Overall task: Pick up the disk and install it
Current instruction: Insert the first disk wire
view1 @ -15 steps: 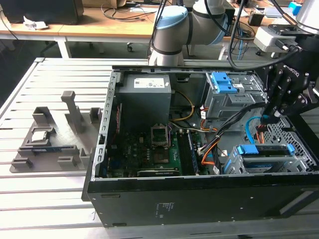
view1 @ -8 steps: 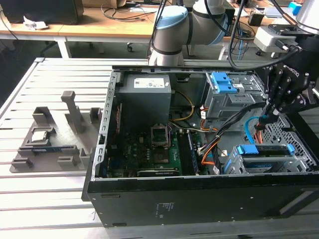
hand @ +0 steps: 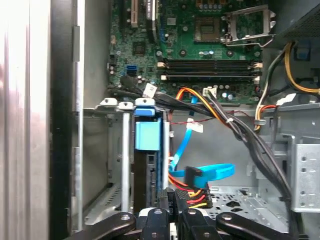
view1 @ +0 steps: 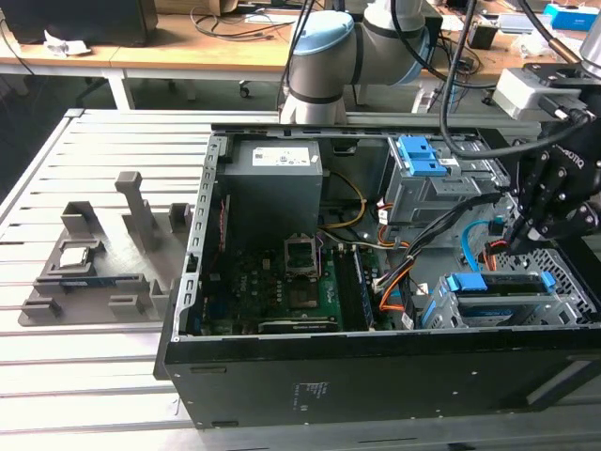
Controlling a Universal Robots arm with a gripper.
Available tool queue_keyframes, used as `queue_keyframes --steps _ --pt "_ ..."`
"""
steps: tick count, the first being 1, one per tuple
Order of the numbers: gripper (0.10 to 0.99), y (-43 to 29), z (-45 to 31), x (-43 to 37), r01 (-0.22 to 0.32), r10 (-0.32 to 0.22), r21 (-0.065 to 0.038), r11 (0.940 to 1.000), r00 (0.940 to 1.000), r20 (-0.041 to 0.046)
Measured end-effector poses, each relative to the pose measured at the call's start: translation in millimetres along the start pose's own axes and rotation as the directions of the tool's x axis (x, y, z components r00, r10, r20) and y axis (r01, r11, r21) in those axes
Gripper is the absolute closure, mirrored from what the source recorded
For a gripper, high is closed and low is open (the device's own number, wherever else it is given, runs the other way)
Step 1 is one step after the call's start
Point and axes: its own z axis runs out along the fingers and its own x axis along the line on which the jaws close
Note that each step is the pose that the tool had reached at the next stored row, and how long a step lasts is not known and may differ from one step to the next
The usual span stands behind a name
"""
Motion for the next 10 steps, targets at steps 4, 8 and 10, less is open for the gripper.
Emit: queue_keyframes --steps 4,8,10 --pt "0.922 0.1 5.7 13.1 0.000 0.000 -0.001 1.0000 1.0000 0.0061" --pt "0.922 -0.2 11.7 12.9 0.000 0.000 -0.003 1.0000 1.0000 0.0041" --pt "0.922 -0.9 12.7 12.4 0.000 0.000 -0.003 1.0000 1.0000 0.0043"
